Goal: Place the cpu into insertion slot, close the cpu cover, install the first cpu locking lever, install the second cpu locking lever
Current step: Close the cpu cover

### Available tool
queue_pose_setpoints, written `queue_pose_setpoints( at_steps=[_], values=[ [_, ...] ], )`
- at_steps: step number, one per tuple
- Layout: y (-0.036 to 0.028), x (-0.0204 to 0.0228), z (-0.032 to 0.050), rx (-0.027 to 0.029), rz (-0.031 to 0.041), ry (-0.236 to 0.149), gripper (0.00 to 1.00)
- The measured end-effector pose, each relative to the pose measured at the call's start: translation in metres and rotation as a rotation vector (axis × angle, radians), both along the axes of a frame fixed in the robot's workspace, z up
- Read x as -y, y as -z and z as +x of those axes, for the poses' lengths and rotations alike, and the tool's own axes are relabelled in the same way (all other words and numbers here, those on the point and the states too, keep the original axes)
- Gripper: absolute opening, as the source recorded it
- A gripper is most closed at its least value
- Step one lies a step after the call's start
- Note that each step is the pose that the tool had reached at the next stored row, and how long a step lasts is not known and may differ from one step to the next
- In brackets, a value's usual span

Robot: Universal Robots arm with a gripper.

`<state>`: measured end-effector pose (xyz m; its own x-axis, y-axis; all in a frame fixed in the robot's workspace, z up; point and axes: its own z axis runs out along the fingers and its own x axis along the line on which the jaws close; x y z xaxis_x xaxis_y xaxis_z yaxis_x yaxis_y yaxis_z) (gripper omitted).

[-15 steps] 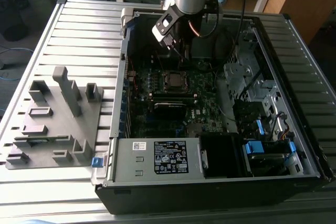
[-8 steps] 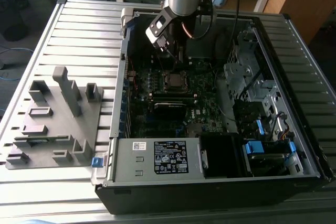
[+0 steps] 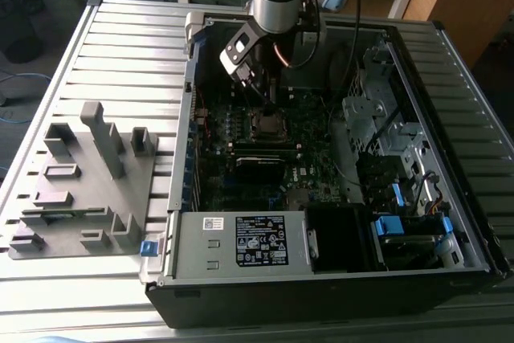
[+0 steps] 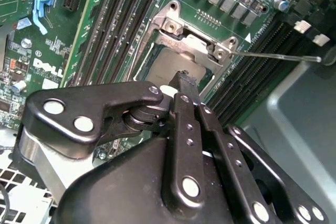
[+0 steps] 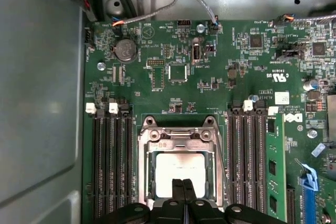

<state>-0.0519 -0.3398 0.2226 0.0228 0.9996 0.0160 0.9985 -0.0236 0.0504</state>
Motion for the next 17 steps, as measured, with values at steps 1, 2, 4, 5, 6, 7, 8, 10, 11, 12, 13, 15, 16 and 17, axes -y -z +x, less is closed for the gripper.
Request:
queue_pose_setpoints(
  at_steps=[1,2,4,5,6,7,8,10,11,12,13,15,16,17],
  values=[
    [0.0013,0.0,0.0,0.0,-0.0017,0.0,0.11],
    [0.0022,0.0,0.0,0.0,-0.0035,0.0,0.11],
    [0.0035,0.0,0.0,-0.0001,-0.007,0.001,0.11],
    [0.0041,0.0,0.0,-0.0001,-0.0087,0.001,0.11],
    [0.0046,0.0,0.0,0.0,-0.0101,0.001,0.11],
    [0.0046,0.0,0.0,-0.0002,-0.011,0.001,0.11],
    [0.0046,0.0,0.0,-0.0002,-0.011,0.001,0.11],
    [0.0048,0.0,0.0,-0.0001,-0.011,0.0,0.11],
    [0.0049,0.0,0.0,0.0,-0.011,-0.005,0.11],
    [0.005,0.0,-0.0001,0.0001,-0.0109,-0.017,0.11],
    [0.0052,0.0,-0.0001,0.0003,-0.0108,-0.036,0.11],
    [0.0055,0.0,0.0,0.0005,-0.0108,-0.072,0.11],
    [0.0057,0.0,0.0,0.0005,-0.0108,-0.09,0.11],
    [0.0059,0.0,0.0,0.0006,-0.0109,-0.108,0.11]
  ],
)
